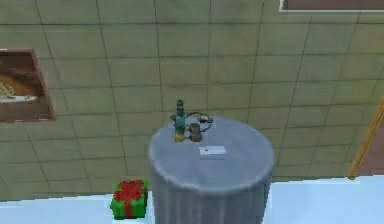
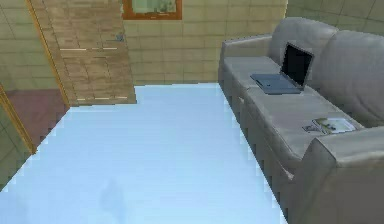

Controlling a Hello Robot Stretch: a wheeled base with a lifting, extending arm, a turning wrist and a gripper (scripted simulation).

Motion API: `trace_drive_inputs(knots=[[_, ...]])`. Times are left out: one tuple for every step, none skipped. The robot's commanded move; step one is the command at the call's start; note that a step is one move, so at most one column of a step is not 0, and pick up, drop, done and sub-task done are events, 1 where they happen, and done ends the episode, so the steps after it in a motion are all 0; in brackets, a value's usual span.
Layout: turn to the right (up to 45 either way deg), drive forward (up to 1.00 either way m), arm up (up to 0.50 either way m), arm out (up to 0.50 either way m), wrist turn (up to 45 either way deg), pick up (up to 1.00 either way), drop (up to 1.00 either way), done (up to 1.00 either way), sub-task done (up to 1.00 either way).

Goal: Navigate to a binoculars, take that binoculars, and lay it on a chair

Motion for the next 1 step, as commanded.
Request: trace_drive_inputs(knots=[[0.0,0.4,0.0,0.0,0.0,0.0,0.0,0.0,0.0]])
